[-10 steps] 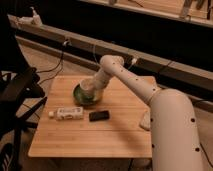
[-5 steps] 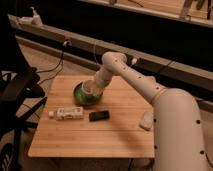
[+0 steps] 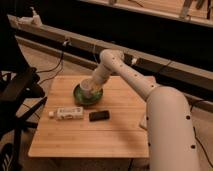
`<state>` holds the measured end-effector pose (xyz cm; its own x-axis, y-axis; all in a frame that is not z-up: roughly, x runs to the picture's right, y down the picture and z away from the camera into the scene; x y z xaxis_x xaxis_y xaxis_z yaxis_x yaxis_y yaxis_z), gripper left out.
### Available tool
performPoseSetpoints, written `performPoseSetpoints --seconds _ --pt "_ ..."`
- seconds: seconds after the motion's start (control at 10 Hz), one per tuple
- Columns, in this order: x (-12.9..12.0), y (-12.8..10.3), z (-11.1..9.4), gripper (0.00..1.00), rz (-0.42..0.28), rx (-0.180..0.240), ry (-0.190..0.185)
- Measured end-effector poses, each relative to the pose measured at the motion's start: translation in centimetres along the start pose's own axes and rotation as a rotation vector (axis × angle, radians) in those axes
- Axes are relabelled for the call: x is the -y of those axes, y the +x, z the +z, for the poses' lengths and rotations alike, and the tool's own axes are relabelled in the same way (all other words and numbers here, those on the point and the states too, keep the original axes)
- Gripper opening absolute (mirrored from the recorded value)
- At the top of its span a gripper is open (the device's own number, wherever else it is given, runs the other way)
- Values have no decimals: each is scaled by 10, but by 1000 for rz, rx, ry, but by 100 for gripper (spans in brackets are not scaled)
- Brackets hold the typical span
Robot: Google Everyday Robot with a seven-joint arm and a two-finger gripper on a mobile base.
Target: Pick up the ceramic cup
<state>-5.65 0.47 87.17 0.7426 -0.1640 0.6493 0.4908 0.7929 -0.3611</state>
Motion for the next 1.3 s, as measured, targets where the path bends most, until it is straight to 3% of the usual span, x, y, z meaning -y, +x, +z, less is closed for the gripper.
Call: performPoseSetpoints --seconds 0.3,0.5,0.7,1.0,1.3 --pt "3 -4 -4 17 1 5 1" --pt "3 -4 14 1 -8 22 -18" --pt "5 -3 28 0 -14 25 -25" --pt "6 -2 28 0 -16 5 -17" --pt "13 -15 3 0 -28 -33 50"
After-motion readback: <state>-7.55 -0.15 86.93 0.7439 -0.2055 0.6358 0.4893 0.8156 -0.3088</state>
